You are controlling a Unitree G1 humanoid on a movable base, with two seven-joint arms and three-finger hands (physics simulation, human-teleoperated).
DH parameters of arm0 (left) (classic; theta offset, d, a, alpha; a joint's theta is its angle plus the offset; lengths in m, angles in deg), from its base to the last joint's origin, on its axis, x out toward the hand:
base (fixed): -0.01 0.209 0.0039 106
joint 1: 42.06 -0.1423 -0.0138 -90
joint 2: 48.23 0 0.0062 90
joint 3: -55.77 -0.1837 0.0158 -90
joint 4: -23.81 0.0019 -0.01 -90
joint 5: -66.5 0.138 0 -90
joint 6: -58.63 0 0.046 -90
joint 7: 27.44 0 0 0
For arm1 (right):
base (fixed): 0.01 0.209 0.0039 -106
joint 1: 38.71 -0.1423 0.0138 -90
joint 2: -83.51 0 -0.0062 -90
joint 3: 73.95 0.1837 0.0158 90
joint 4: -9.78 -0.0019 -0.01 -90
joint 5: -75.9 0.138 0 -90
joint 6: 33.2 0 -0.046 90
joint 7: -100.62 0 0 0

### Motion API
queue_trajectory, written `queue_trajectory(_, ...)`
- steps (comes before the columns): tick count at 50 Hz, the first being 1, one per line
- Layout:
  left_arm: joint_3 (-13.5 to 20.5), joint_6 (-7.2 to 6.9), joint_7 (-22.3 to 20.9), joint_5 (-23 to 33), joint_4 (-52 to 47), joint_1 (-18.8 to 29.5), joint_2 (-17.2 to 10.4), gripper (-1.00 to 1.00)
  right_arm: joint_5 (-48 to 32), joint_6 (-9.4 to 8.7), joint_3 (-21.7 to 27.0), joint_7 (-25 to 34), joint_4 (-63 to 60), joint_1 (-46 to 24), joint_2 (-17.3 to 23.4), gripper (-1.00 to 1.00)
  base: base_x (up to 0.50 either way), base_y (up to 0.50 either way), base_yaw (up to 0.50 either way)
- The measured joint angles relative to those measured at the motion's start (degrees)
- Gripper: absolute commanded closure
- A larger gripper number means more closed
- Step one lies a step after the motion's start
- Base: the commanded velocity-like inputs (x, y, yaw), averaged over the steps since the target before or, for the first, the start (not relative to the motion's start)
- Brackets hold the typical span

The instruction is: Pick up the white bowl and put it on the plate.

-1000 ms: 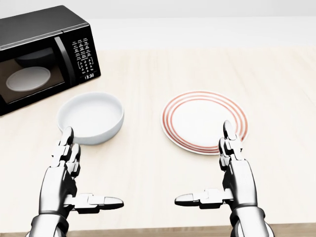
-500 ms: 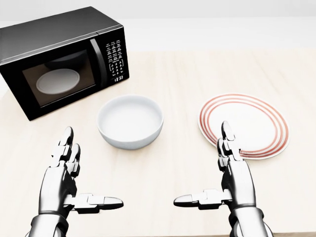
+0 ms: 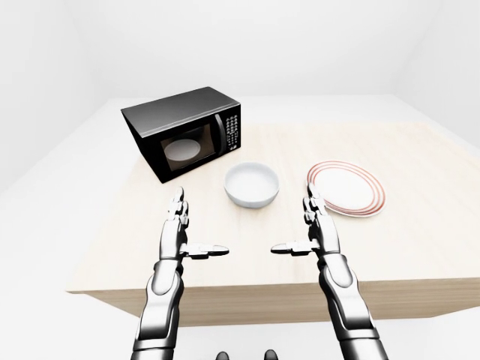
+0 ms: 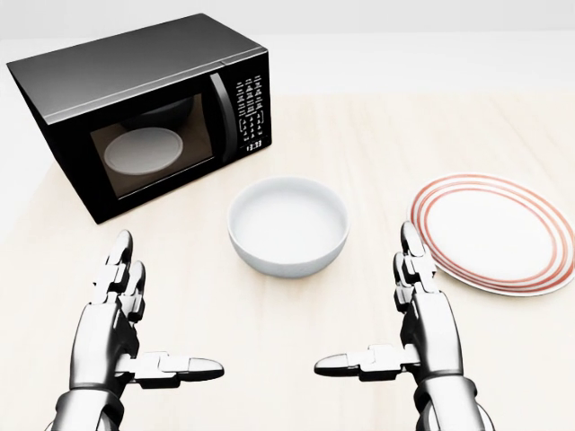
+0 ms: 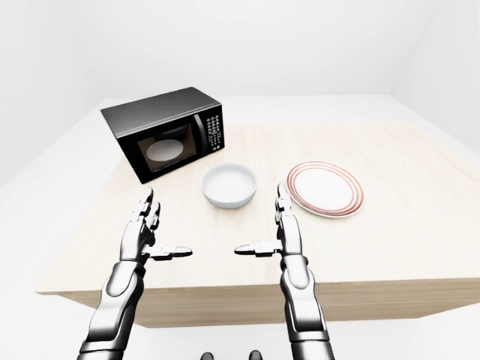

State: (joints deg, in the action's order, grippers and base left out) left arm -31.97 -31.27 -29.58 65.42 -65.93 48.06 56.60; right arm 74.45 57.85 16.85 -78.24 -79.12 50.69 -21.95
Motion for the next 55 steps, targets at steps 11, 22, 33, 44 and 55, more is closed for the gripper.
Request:
queue_trajectory(11, -0.04, 0.00, -0.02, -0.01, 0.00, 0.00, 0.06, -1.00, 1.02, -1.11, 0.12, 0.18, -0.20, -0.20, 0.00, -1.00, 0.00, 0.00, 0.00)
queue_trajectory(22, -0.05, 0.00, -0.02, -0.01, 0.00, -0.05, 0.07, -1.00, 1.26, -1.34, -0.08, 0.39, -0.32, -0.07, -0.01, -1.00, 0.10, 0.00, 0.00)
queue_trajectory(33, -0.06, 0.00, -0.02, -0.01, 0.00, -0.02, 0.08, -1.00, 1.13, -1.06, -0.29, 0.51, -0.19, -0.06, -0.07, -1.00, 0.26, 0.00, 0.00)
queue_trajectory(44, -0.06, 0.00, -0.02, -0.01, 0.00, 0.00, 0.08, -1.00, 0.98, -0.93, -0.40, 0.56, -0.28, -0.05, -0.10, -1.00, 0.26, 0.00, 0.00)
queue_trajectory(55, -0.07, 0.00, -0.02, -0.01, -0.01, 0.07, 0.09, -1.00, 0.82, -0.90, -0.46, 0.56, -0.31, -0.24, -0.10, -1.00, 0.26, 0.00, 0.00)
